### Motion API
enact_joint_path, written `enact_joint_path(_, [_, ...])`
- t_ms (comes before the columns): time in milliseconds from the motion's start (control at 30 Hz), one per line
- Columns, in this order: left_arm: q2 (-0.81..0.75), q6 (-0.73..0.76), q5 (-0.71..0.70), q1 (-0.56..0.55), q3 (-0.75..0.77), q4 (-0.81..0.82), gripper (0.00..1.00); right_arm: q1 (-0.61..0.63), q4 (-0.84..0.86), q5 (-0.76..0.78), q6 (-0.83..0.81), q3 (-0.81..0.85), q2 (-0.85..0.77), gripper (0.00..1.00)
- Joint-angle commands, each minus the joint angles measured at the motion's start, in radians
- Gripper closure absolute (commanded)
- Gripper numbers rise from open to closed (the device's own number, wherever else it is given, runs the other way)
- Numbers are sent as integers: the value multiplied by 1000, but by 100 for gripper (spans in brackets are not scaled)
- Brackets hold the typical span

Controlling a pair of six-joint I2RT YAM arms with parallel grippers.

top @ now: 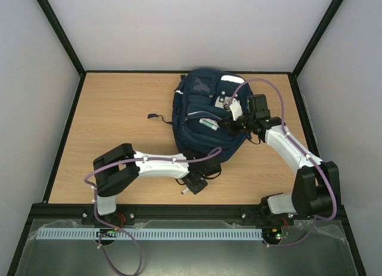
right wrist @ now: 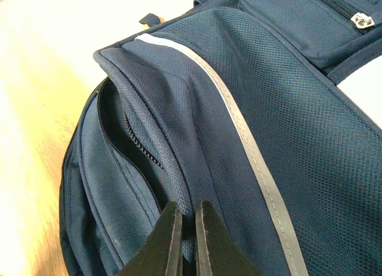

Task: Pack the student bag
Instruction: Pick up the stationery from the center of the board.

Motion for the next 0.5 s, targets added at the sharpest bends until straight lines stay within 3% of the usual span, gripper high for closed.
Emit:
enact_joint_path(0, [-90,-23,67,-3,-17,-67,98,1,-34,-20,-2,15,5,99])
enact_joint_path(233, [-284,-69,195,56,-48,70,98,1,-36,-22,0,15,4,99])
enact_joint_path(467, [-422,-340,200,180,-189,406,98,1,-35,-27,3,17,11,99])
